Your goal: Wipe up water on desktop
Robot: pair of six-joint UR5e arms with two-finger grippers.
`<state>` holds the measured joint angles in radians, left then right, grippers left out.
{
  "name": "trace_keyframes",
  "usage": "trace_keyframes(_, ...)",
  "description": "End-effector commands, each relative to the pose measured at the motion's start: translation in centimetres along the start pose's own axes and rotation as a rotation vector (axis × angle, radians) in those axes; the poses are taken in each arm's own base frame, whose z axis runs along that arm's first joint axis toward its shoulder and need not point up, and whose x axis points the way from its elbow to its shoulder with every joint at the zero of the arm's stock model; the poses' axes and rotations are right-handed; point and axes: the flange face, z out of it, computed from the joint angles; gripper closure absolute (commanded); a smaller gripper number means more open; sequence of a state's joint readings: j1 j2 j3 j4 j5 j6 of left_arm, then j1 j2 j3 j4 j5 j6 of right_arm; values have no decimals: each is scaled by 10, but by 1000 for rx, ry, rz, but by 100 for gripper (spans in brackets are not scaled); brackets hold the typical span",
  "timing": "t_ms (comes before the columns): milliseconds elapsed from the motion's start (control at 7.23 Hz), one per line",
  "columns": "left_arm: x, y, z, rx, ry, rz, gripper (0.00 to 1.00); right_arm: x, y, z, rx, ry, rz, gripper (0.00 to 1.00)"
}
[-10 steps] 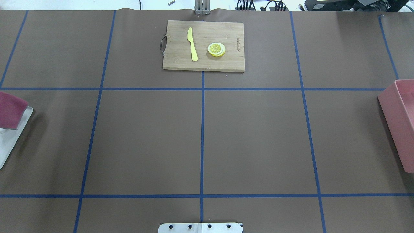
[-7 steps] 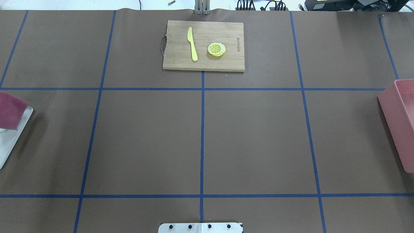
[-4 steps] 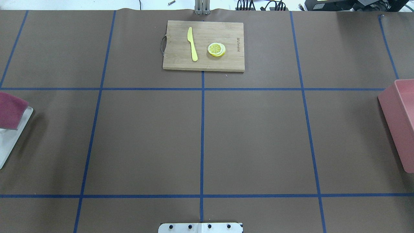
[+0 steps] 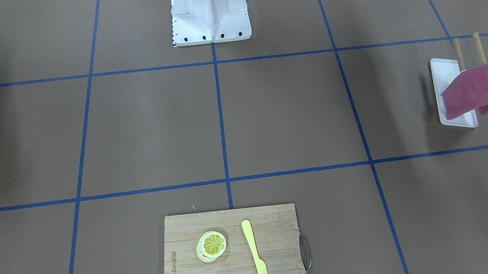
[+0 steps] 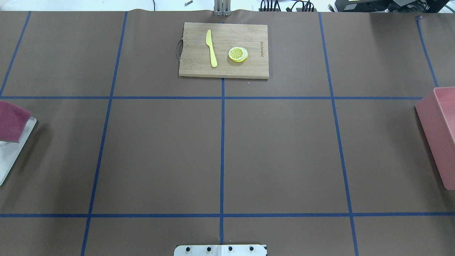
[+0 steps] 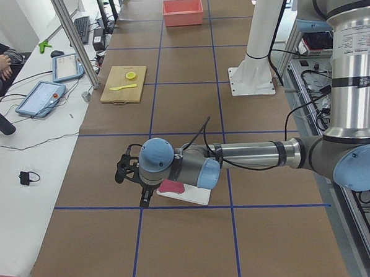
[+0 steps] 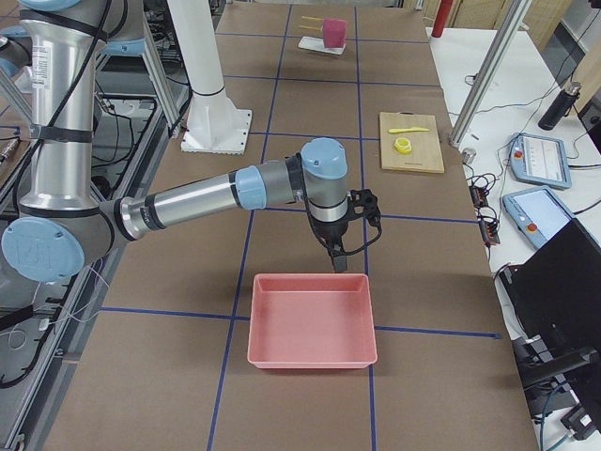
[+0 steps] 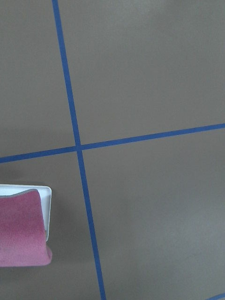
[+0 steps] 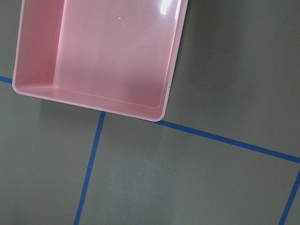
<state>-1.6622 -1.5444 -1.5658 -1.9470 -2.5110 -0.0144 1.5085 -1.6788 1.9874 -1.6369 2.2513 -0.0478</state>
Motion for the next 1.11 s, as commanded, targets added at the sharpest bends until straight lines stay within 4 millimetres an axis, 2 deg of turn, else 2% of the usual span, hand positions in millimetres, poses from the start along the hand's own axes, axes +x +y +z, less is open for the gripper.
trace_keyframes(0,3,-3,1,89,36,103,1,1,1,2,-4,2,4,0)
trace_keyframes(138,22,-25,6,91,45,132,1,2,1,1,-3,3,5,0)
trace_keyframes(276,36,-31,23,62,61,114,2,2,1,1,-3,1,7,0)
trace_keyframes(415,46,-27,34,59,39,-4,1,2,1,2,-4,1,9,0)
trace_keyframes(553,57,-18,63,49,-29,-31,1,2,1,2,-4,1,10,0)
trace_keyframes(691,77,-15,89,17,-44,-74,1,2,1,1,-4,-1,10,0)
trace_keyframes(968,84,34,109,-20,-37,-34,2,2,2,2,-5,-1,10,0)
